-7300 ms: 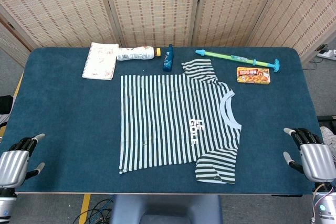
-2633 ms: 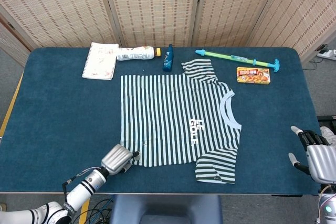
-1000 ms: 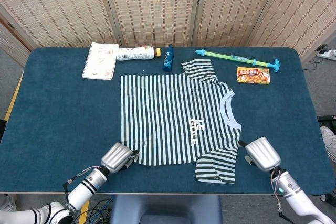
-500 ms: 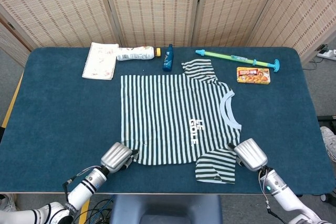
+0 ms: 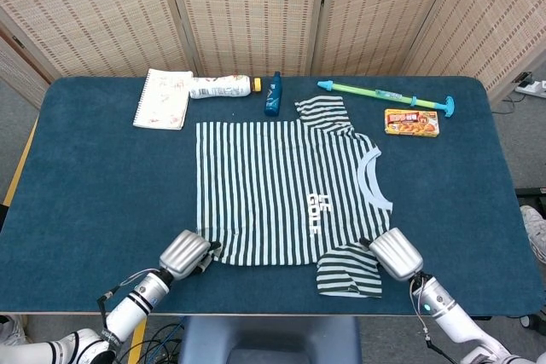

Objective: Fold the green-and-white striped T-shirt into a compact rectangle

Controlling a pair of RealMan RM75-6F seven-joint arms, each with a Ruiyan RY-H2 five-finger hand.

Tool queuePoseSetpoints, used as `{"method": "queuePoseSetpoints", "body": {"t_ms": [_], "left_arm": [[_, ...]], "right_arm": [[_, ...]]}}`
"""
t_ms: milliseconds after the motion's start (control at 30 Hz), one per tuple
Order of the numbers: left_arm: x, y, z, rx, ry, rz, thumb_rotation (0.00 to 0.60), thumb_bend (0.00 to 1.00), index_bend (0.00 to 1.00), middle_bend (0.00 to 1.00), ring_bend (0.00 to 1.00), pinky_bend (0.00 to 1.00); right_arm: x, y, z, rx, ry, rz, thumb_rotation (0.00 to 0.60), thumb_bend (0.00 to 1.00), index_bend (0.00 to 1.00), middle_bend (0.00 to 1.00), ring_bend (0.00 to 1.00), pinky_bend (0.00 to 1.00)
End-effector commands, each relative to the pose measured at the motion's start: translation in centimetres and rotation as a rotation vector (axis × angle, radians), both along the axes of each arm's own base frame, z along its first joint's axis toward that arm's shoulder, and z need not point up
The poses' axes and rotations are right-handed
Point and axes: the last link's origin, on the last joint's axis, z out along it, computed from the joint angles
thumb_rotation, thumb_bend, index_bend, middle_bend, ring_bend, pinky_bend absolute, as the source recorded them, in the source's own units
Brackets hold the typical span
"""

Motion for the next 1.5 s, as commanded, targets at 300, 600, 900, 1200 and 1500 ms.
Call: {"method": "queuePoseSetpoints", "body": {"t_ms": [300, 600, 900, 1200, 1500], "left_arm": [[-1.0, -0.1, 3.1, 0.003, -0.116, 0.074, 0.600, 0.57, 0.57, 0.98, 0.91, 1.00], [-2.7, -1.4, 6.8, 0.015, -0.196, 0.096, 0.600, 0.57, 0.58, 0.98, 0.91, 1.00], [-4.5, -4.4, 9.7, 0.003, -0.222, 0.131, 0.600, 0.57, 0.58, 0.98, 0.91, 1.00], [-5.9, -7.9, 11.9, 0.000, -0.213, 0.168, 0.600, 0.57, 0.58, 0.98, 0.90, 1.00], [-6.5, -10.2, 13.0, 0.035, -0.203, 0.206, 0.600, 0.57, 0.58, 0.98, 0.90, 1.00]], "right_arm": [[2.2, 1.5, 1.5, 0.030, -0.116, 0.001, 0.600, 0.53, 0.67, 1.00, 1.00, 1.00], [4.6, 3.1, 2.9, 0.072, -0.193, 0.029, 0.600, 0.53, 0.67, 1.00, 1.00, 1.00], [6.0, 5.2, 4.8, 0.161, -0.255, -0.005, 0.600, 0.53, 0.68, 1.00, 1.00, 1.00], [6.5, 6.9, 6.2, 0.224, -0.279, -0.038, 0.600, 0.53, 0.68, 1.00, 1.00, 1.00], [6.3, 8.1, 7.4, 0.197, -0.267, 0.013, 0.600, 0.53, 0.70, 1.00, 1.00, 1.00]]}}
